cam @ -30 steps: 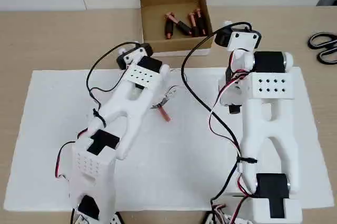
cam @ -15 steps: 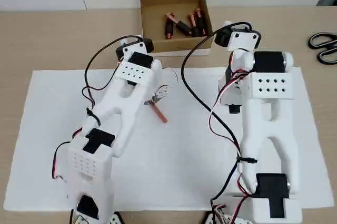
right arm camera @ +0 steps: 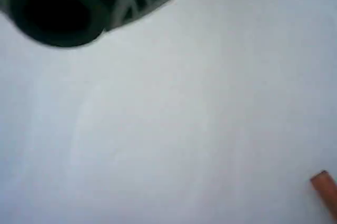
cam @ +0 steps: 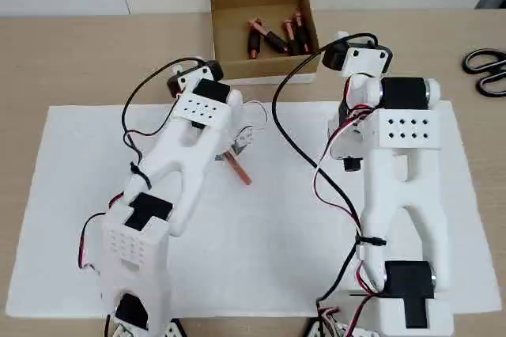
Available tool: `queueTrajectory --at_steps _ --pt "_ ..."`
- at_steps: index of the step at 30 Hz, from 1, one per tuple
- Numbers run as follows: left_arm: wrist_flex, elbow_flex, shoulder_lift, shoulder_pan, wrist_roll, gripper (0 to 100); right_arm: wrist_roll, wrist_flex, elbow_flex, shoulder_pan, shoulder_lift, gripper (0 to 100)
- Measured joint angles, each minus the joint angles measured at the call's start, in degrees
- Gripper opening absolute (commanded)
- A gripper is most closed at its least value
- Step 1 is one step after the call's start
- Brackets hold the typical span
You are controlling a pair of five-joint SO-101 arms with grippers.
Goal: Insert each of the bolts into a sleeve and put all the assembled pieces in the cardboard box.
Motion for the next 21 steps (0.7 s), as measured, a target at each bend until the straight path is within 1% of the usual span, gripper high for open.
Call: queueTrajectory --at_steps 3,8,13,21 --pt "0.0 0.0 0.0 0.0 1.8 10 0.0 0.0 0.0 0.0 0.0 0.4" --pt "0.0 0.0 0.0 0.0 2.2 10 0.0 0.0 0.0 0.0 0.0 0.4" --pt "-0.2 0.0 1.1 -2.7 4.2 10 0.0 0.0 0.0 0.0 0.0 0.4" --pt "0.2 -1.8 5.0 -3.3 4.2 10 0.0 0.0 0.0 0.0 0.0 0.4"
